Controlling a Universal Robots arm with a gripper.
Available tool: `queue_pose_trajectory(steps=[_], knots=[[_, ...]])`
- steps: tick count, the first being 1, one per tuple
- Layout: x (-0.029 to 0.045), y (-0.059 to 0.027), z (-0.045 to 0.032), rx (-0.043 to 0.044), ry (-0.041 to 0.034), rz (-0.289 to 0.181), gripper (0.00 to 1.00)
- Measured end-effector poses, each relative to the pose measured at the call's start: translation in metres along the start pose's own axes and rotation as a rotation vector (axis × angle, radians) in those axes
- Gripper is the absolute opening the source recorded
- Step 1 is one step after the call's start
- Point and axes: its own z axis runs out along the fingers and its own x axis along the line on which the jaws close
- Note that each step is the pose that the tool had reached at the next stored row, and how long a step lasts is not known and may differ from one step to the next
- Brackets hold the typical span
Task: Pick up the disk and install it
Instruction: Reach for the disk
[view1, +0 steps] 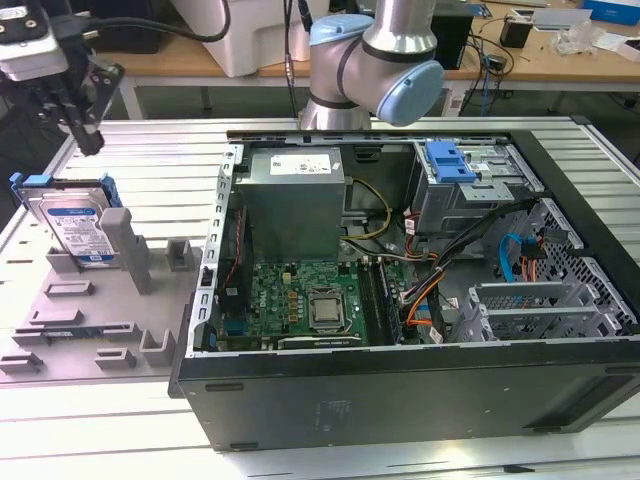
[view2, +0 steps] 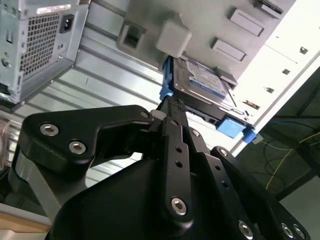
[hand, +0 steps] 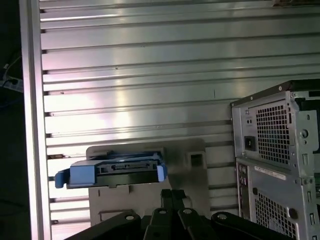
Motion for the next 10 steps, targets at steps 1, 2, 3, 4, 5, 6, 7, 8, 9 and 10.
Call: queue_pose_trajectory(steps=[1, 2, 3, 4, 5, 6, 7, 8, 9, 10], knots=[[0.0063, 0.0009, 0.0001, 0.0000, 0.0000, 0.000, 0.11], [0.0112, 0.0014, 0.0001, 0.0000, 0.0001, 0.000, 0.11], [0.0145, 0.0018, 0.0001, 0.0000, 0.0001, 0.000, 0.11], [0.0202, 0.0024, 0.0001, 0.0001, 0.0001, 0.000, 0.11], [0.0238, 0.0027, 0.0001, 0.0000, 0.0002, 0.000, 0.11], [0.0272, 0.0031, 0.0001, 0.0000, 0.0002, 0.000, 0.11], [0.0309, 0.0035, 0.0001, 0.0000, 0.0002, 0.000, 0.11], [0.0351, 0.0039, 0.0000, 0.0001, 0.0004, 0.001, 0.11], [0.0451, 0.0049, 0.0000, 0.0001, 0.0006, 0.000, 0.11], [0.0483, 0.0053, 0.0000, 0.0000, 0.0006, 0.000, 0.11]])
